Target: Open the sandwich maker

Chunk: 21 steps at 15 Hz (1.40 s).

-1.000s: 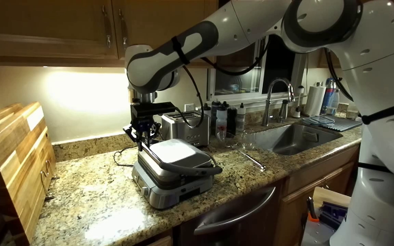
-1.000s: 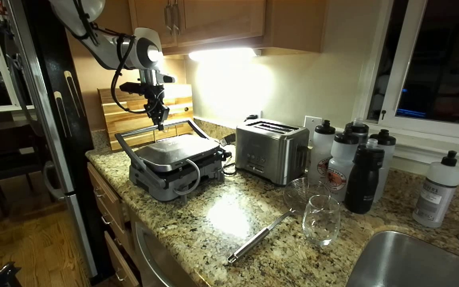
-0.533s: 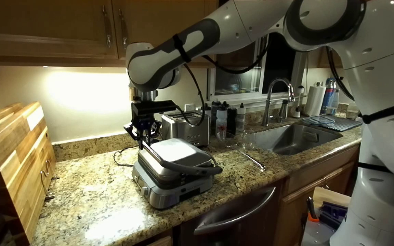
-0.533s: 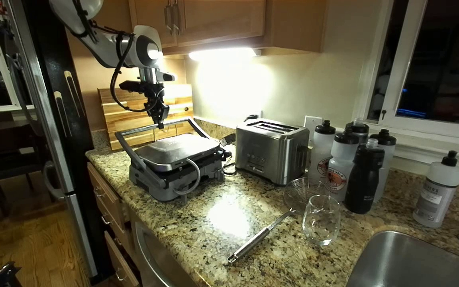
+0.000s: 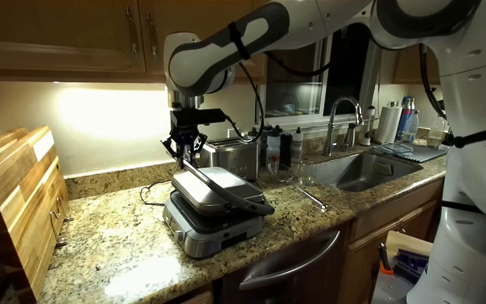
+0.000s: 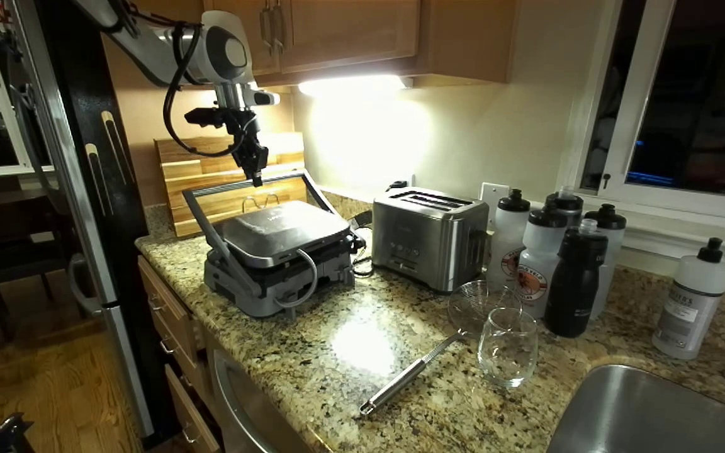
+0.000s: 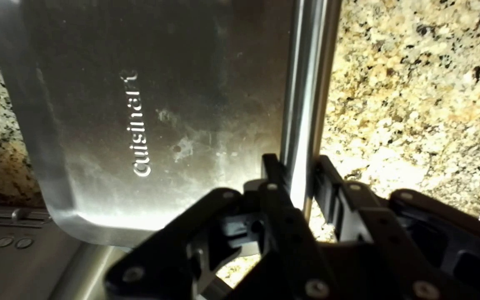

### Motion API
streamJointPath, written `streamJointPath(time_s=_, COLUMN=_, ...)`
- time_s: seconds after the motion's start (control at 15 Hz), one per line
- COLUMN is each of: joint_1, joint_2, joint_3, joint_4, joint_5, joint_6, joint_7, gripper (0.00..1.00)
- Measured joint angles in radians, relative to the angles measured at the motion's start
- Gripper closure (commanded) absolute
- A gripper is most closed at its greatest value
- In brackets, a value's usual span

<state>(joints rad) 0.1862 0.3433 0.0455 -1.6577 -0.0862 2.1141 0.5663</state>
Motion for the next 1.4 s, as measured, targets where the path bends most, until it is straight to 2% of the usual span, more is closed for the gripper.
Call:
streamJointPath(time_s=0.93, joint_1=-0.024, joint_2=-0.262, joint_3=-0.04, joint_4=-0.223, joint_5=-0.156, joint_6=0.08, joint_7=0.136, gripper=0.94)
streamJointPath(time_s=1.0, joint_1=-0.03, joint_2=-0.278, joint_3=-0.04, joint_4=-0.238, joint_5=-0.165, joint_6=0.085, joint_7=0.145, gripper=0.76)
streamJointPath(time_s=1.4, joint_1=-0.034, joint_2=-0.257, joint_3=-0.022, joint_4=-0.225, joint_5=-0.165, joint_6=0.091, joint_7=0.129, gripper=0.76)
